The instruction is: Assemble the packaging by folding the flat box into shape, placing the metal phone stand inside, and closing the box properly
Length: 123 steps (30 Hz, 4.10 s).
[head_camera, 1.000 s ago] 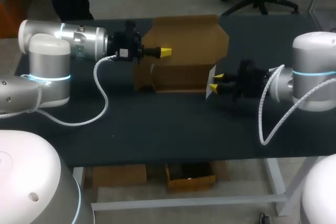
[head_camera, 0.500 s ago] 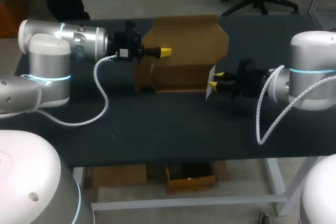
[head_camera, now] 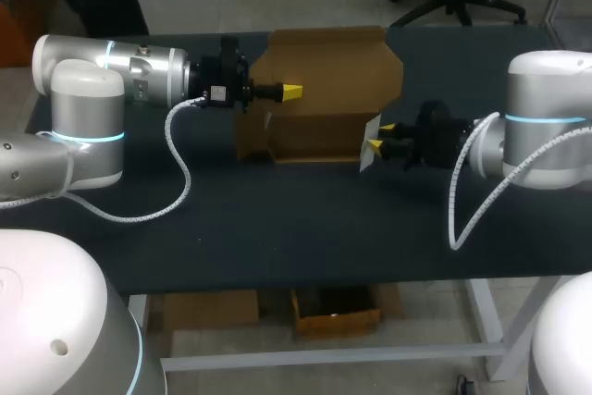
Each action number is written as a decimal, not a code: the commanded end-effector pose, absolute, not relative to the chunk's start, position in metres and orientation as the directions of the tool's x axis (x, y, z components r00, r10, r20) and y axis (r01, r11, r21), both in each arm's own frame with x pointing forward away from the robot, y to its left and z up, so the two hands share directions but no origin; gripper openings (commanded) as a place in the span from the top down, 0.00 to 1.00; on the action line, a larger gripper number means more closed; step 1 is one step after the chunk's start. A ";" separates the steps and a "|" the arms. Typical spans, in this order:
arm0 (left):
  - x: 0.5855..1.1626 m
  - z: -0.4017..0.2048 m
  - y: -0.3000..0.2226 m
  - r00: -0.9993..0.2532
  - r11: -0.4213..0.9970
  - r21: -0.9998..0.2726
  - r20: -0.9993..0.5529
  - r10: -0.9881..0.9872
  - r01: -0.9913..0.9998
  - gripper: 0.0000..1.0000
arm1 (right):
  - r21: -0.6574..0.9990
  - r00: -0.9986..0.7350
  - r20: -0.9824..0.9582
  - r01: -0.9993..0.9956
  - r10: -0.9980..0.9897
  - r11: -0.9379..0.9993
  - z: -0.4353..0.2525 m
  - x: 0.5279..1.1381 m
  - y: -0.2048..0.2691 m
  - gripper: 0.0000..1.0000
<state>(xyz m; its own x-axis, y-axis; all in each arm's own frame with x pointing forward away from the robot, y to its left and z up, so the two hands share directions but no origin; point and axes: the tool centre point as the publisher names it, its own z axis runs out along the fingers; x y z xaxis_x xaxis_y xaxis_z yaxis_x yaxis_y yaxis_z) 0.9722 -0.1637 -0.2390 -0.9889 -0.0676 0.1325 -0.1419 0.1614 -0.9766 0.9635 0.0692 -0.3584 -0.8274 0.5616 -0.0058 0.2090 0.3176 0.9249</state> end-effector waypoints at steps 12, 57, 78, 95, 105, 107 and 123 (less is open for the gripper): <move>0.973 -0.244 -0.163 -0.989 0.161 -0.977 0.132 -0.067 -0.141 1.00 | 0.925 -0.793 -0.020 0.216 0.610 0.312 -0.365 0.966 0.078 0.57; 0.973 -0.244 -0.163 -0.989 0.161 -0.977 0.132 -0.067 -0.141 1.00 | 0.939 -0.511 -0.002 0.295 0.859 0.178 -0.367 0.969 0.078 0.60; 0.973 -0.244 -0.163 -0.989 0.161 -0.977 0.132 -0.067 -0.141 1.00 | 0.946 -0.376 0.038 0.312 0.926 0.088 -0.369 0.973 0.076 0.63; 0.973 -0.244 -0.163 -0.989 0.161 -0.977 0.132 -0.067 -0.141 1.00 | 0.947 -0.315 0.074 0.320 0.946 0.033 -0.371 0.983 0.080 0.68; 0.973 -0.244 -0.163 -0.989 0.161 -0.977 0.132 -0.067 -0.141 1.00 | 0.943 -0.267 0.104 0.331 0.958 -0.010 -0.372 0.989 0.084 0.73; 0.973 -0.244 -0.163 -0.989 0.161 -0.977 0.132 -0.067 -0.141 1.00 | 0.943 -0.261 0.108 0.334 0.959 -0.016 -0.372 0.990 0.084 0.74; 0.973 -0.244 -0.163 -0.989 0.161 -0.977 0.132 -0.067 -0.141 1.00 | 0.925 -0.238 0.116 0.379 0.964 -0.017 -0.365 0.997 0.084 0.75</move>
<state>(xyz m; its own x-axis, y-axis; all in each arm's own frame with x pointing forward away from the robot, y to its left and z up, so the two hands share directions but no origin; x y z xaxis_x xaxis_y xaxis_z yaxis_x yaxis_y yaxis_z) 0.9727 -0.1635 -0.2386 -0.9888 -0.0685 0.1323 -0.1418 0.1609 -0.9767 0.9901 0.0776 -0.3695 -0.2997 0.9435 0.1415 0.3569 -0.0267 0.9338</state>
